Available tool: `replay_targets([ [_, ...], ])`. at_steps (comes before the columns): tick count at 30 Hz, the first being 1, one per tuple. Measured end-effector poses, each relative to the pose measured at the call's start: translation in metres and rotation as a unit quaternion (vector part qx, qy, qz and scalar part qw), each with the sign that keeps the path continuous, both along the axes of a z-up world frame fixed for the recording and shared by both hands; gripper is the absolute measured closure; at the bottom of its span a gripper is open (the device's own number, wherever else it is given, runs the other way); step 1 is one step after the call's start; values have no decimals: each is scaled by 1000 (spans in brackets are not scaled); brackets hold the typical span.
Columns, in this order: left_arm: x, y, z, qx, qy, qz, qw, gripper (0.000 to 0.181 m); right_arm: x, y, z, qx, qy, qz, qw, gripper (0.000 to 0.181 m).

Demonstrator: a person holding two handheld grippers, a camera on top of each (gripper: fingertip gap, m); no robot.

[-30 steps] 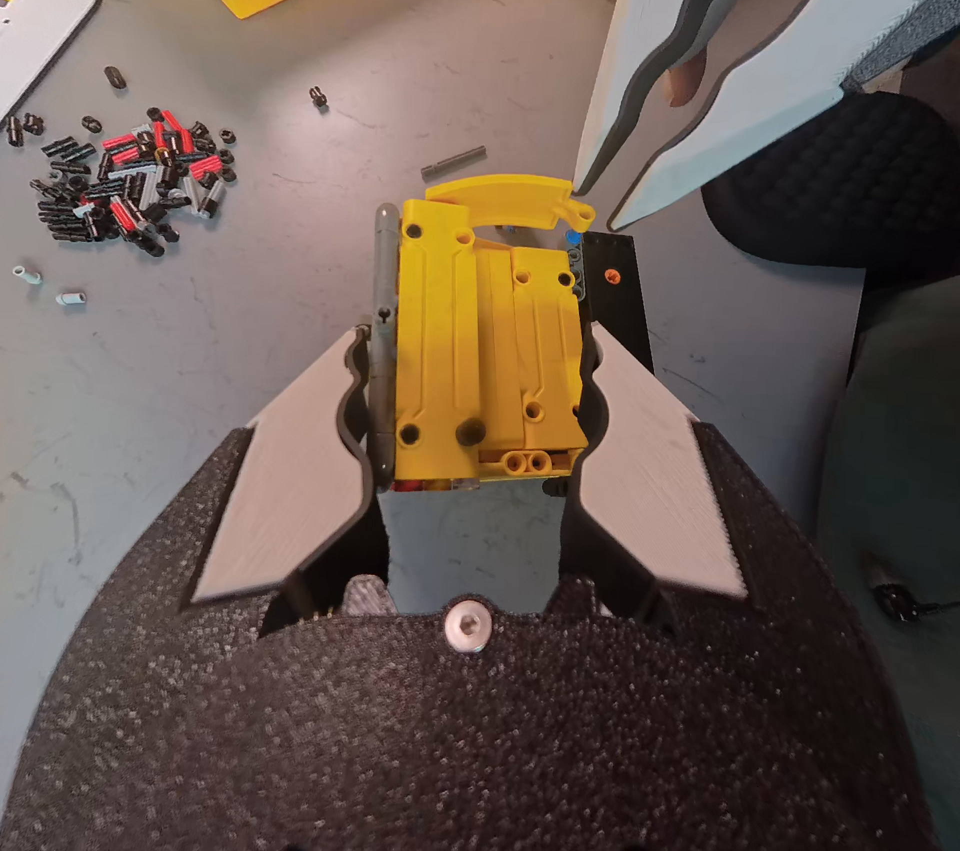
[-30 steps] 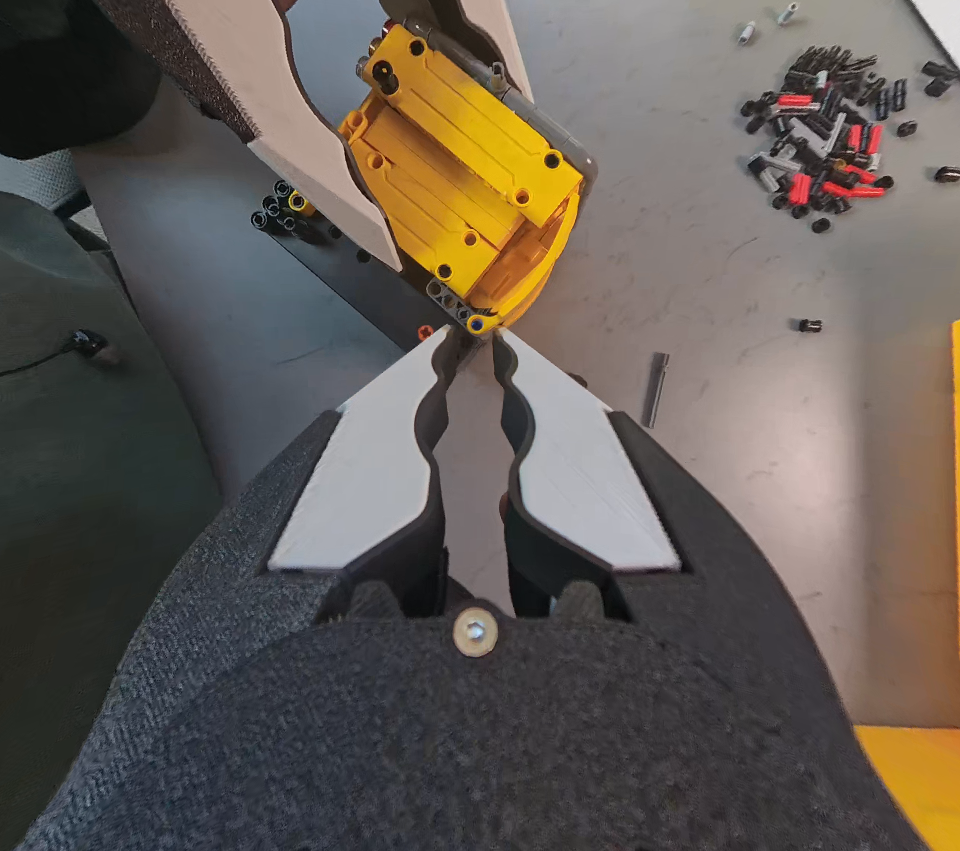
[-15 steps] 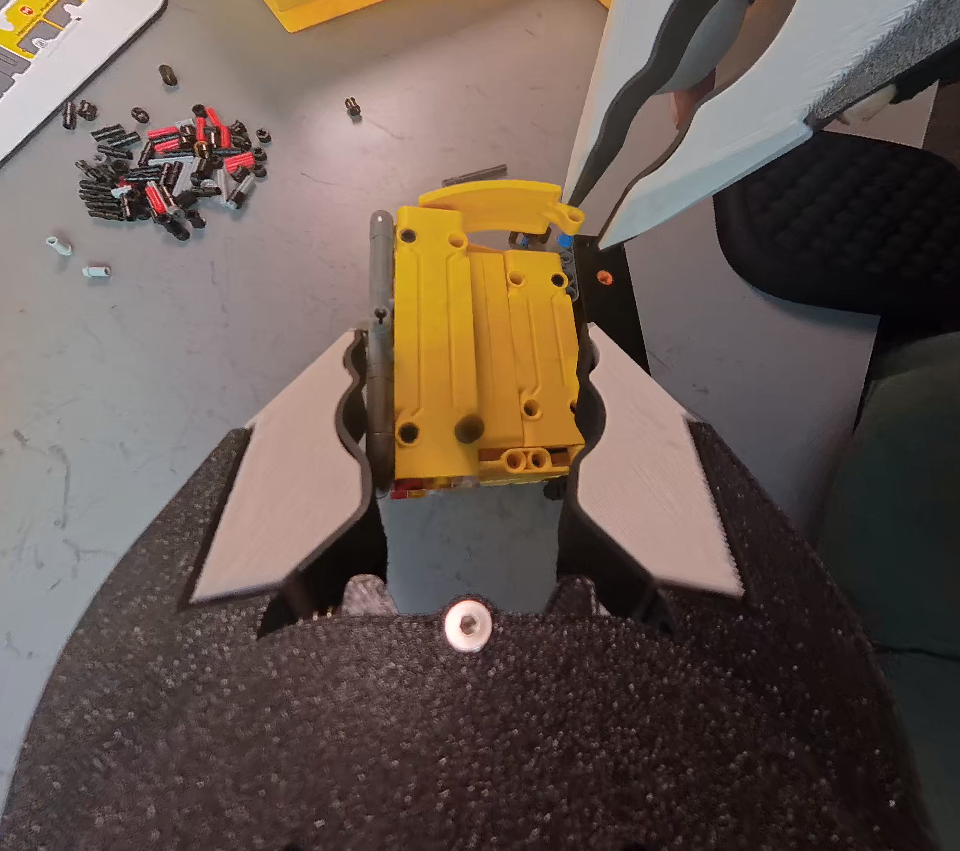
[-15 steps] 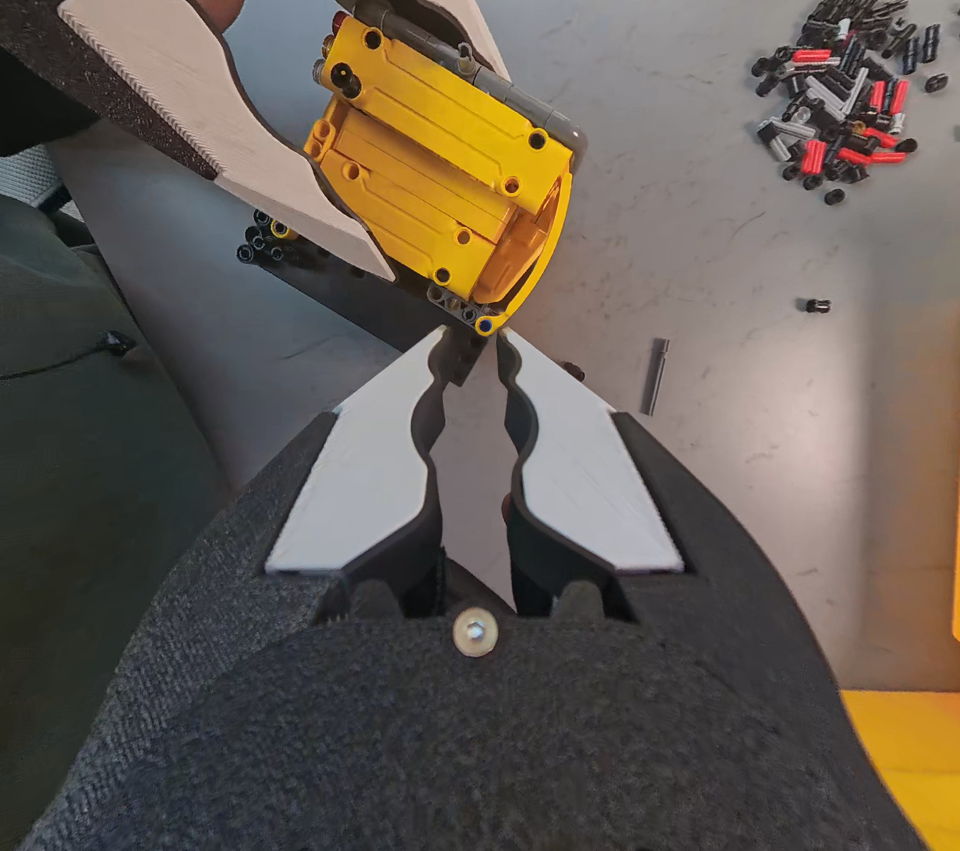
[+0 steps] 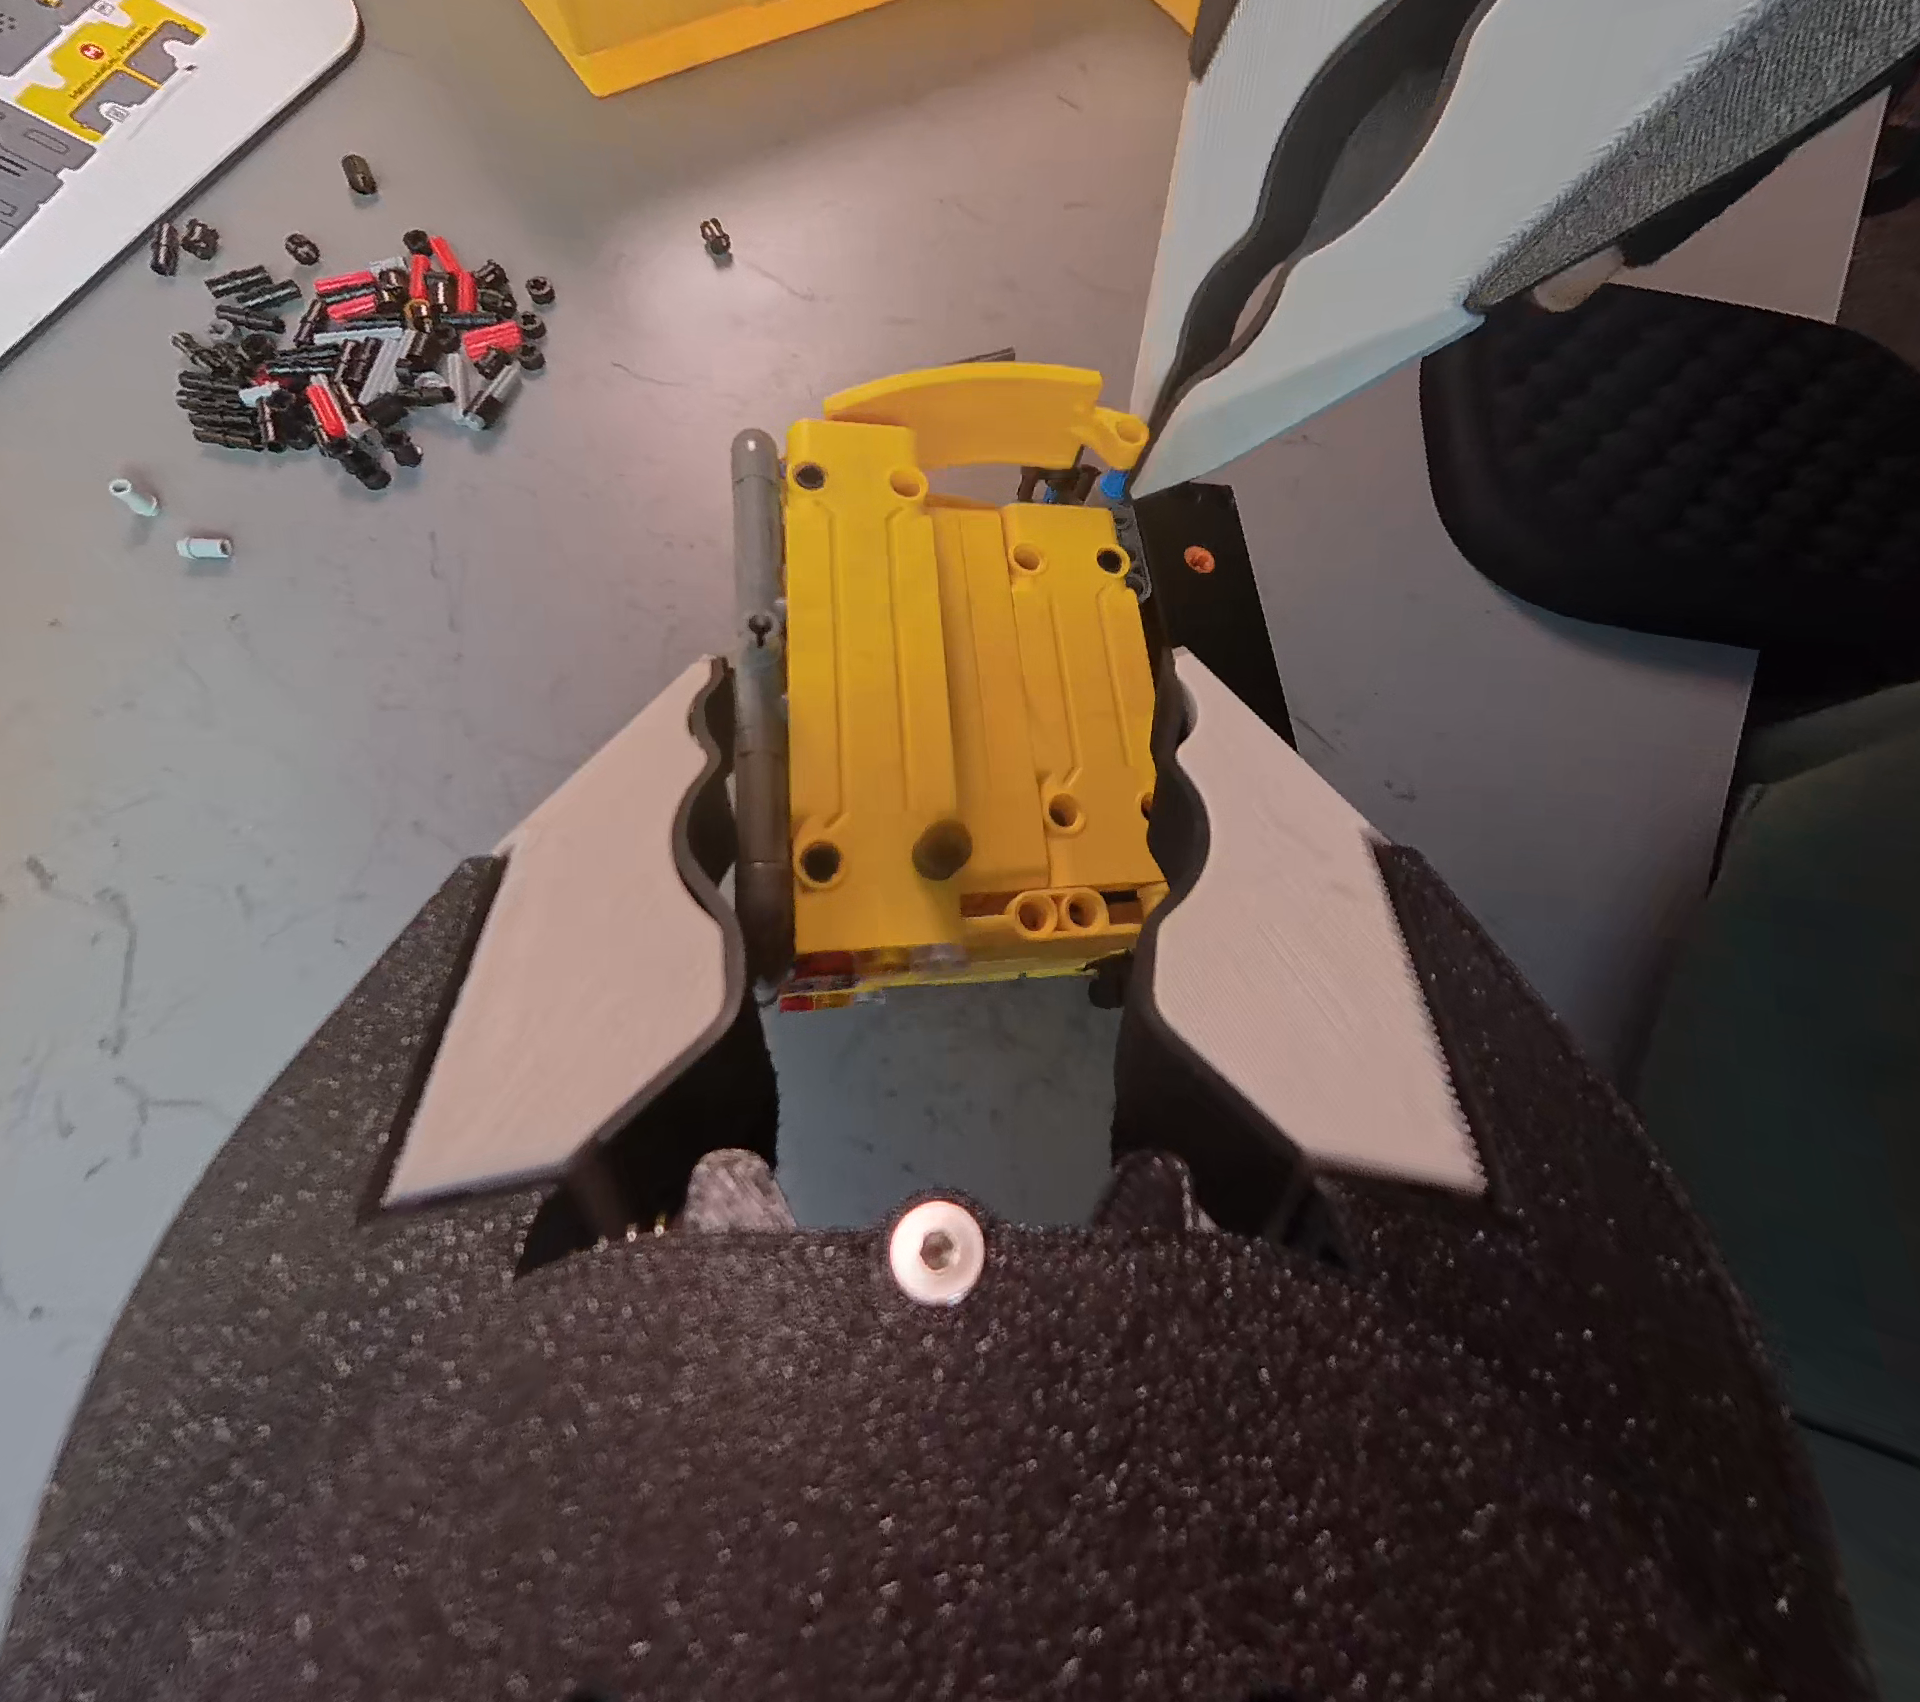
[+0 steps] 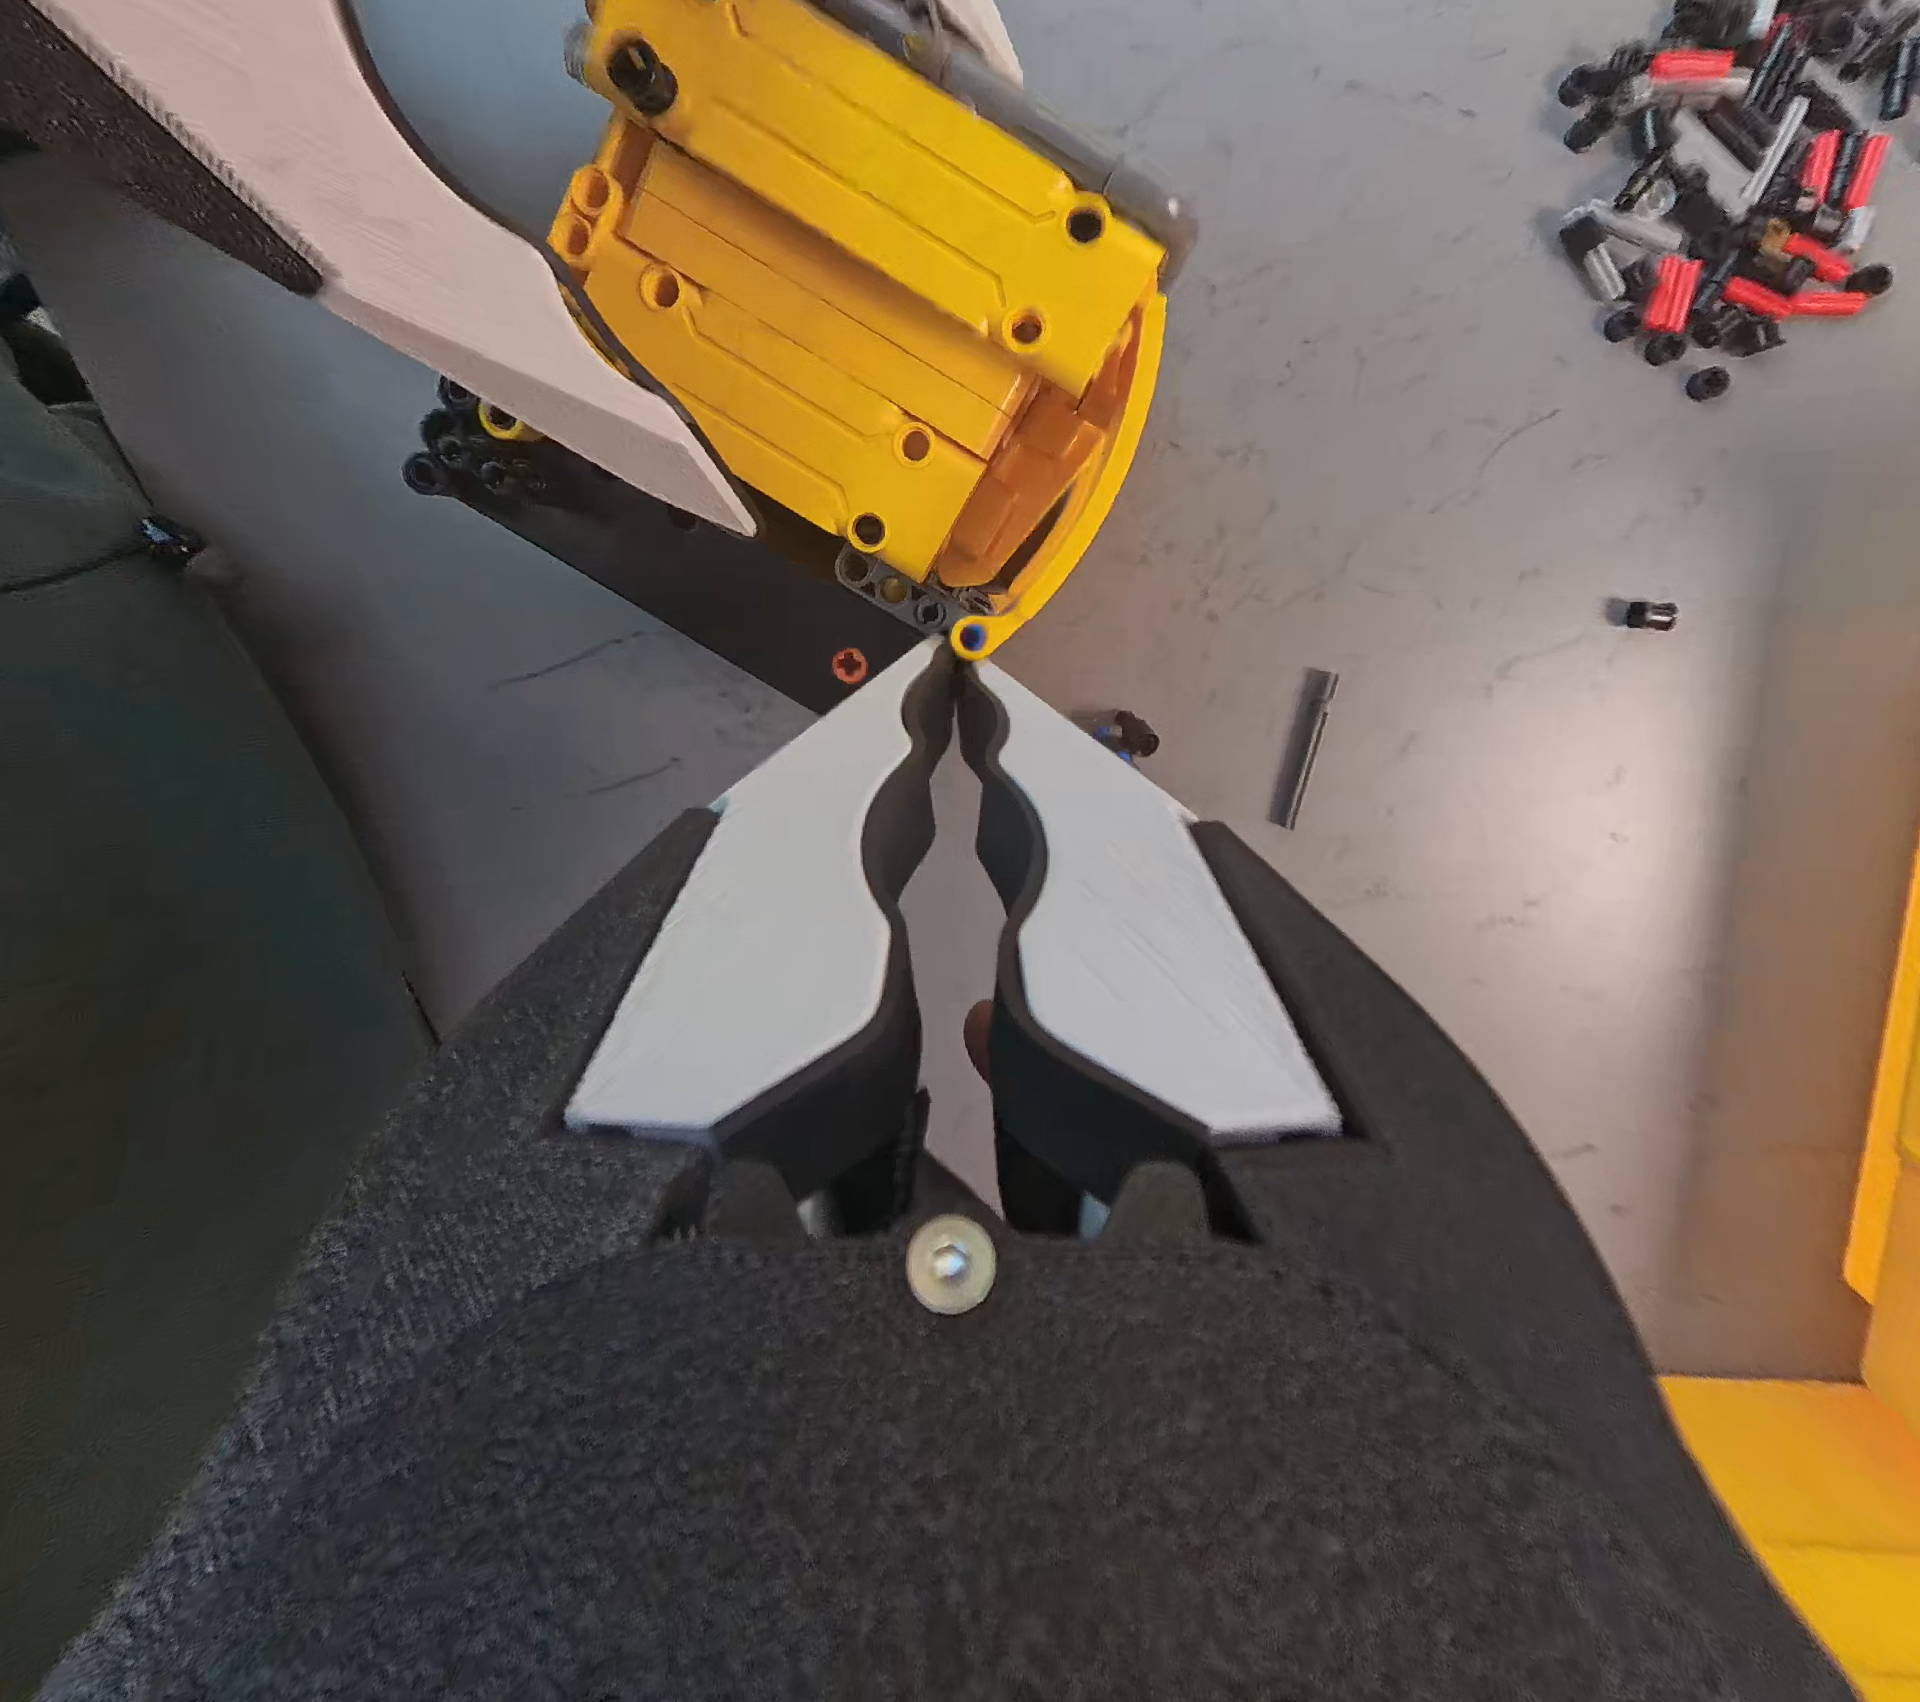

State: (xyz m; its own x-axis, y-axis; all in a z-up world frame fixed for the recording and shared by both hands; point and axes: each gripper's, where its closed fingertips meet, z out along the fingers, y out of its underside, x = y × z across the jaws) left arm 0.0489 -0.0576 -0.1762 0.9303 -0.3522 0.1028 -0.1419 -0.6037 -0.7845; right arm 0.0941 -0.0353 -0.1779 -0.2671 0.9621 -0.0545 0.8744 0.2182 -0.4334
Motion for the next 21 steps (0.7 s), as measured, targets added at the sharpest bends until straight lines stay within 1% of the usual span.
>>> replay_targets([
  [4,-2,-1,0,3,2,3,1000,101,-6,0,2,29,33,24,999,181],
  [7,-2,-1,0,5,5,0,1000,101,-5,0,2,-3,22,18,1000,181],
  [10,-1,-1,0,5,0,-4,1000,101,1,1,5,-8,4,20,1000,181],
  [13,-1,-1,0,7,-1,-6,1000,101,-5,5,20,-35,17,-2,999,172],
  [14,-1,-1,0,7,-1,-6,1000,101,-6,6,21,-38,13,-6,999,169],
  [16,-1,-1,0,9,-1,-7,1000,101,-4,3,15,-45,-12,0,999,165],
  [18,-1,-1,0,11,0,-7,1000,101,-7,3,11,-51,-19,-6,998,172],
  [21,0,-1,1,14,1,-8,1000,101,-6,1,9,-59,-35,-6,998,172],
])
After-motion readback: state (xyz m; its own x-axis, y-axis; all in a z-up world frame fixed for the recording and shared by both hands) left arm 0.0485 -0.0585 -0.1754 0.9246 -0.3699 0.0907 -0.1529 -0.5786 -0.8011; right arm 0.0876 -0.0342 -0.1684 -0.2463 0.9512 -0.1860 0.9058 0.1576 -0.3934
